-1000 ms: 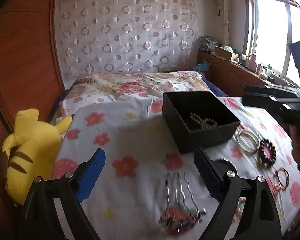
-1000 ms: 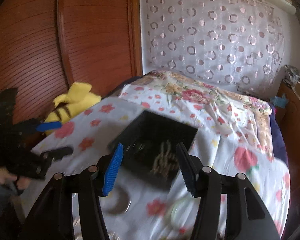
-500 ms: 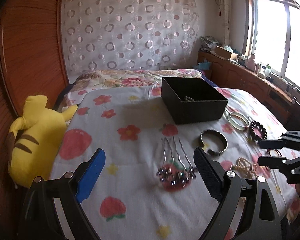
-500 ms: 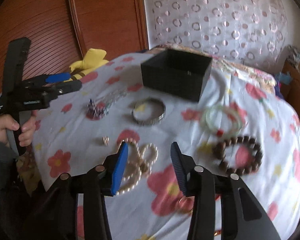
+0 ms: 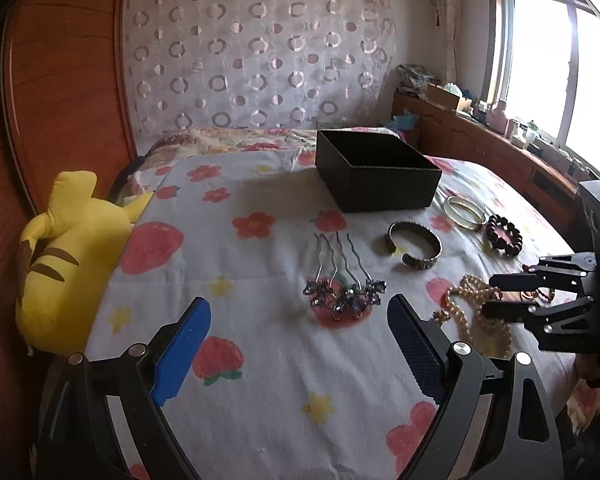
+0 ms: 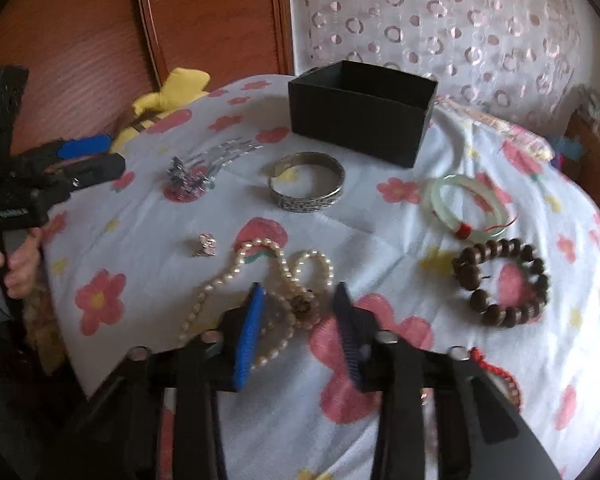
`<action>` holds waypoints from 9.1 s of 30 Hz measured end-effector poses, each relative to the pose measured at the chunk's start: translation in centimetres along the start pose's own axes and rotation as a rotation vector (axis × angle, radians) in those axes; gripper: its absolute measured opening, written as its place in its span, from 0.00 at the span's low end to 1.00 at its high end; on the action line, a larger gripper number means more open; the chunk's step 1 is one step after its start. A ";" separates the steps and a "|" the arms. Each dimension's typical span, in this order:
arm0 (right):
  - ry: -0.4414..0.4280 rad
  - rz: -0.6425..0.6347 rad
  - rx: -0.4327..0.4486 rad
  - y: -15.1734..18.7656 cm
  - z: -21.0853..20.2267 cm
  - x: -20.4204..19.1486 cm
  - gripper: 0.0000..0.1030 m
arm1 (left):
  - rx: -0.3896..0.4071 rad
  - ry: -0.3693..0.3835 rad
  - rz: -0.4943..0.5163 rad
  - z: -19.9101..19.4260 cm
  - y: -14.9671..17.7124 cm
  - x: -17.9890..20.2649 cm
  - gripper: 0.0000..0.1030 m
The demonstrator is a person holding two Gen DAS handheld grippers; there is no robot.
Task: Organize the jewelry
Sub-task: 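Reach the right gripper to the short pearl necklace and grasp it, then lift the short pearl necklace with the right gripper while the left gripper grasps the purple flower hairpin, then carry both items into the black box and open both grippers, then withdraw the right gripper from the black box, then reach the right gripper down to the gold ring and grasp it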
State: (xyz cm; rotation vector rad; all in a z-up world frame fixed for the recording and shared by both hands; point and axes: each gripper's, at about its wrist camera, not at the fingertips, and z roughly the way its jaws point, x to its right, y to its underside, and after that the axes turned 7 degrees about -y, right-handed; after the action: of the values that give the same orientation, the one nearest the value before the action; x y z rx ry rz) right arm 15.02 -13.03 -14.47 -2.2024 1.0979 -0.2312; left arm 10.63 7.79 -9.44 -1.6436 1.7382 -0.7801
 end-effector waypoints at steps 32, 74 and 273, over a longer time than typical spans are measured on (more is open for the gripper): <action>0.027 -0.085 0.168 -1.3 -7.8 -1.1 0.14 | -0.100 0.070 0.028 4.6 -2.1 1.4 0.79; 0.098 -0.159 0.275 -6.3 -11.7 -0.8 0.14 | -0.026 0.101 0.119 2.5 -6.3 4.7 0.55; 0.041 -0.004 0.042 4.1 -6.5 4.0 0.20 | -0.141 0.180 0.236 3.5 0.5 10.6 0.13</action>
State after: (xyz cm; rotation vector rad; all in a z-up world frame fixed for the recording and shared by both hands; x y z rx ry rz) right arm 12.15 -21.01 -12.57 -2.1717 1.1019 -0.2997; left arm 12.60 -2.81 -12.44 -1.4572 2.1118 -0.7254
